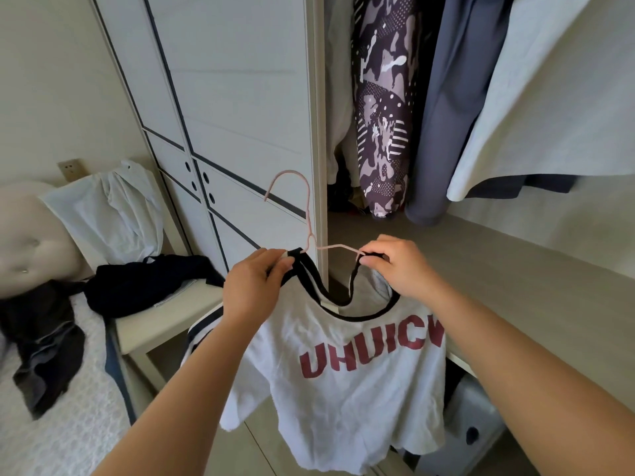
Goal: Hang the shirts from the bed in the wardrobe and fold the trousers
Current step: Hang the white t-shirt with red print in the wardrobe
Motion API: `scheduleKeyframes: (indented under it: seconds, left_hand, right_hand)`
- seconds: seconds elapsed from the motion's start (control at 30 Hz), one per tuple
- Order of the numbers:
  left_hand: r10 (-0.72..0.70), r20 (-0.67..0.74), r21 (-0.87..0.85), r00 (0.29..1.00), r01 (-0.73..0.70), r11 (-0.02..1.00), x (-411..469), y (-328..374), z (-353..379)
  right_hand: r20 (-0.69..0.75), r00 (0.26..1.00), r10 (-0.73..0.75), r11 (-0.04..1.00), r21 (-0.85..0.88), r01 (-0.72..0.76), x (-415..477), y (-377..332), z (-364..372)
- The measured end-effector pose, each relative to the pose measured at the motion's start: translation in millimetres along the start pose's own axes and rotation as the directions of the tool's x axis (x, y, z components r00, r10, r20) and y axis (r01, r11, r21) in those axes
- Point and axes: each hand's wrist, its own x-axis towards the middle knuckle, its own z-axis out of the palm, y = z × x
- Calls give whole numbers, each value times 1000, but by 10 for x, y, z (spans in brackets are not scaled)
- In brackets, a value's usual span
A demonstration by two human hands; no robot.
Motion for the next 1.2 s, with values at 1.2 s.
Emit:
scheduleKeyframes:
  seconds: [1.2]
  left_hand:
    - [-25, 42, 70, 999, 22, 997, 301, -131, -197]
  right_hand:
    - [6, 951, 308, 915, 274, -297, -59, 178, -757]
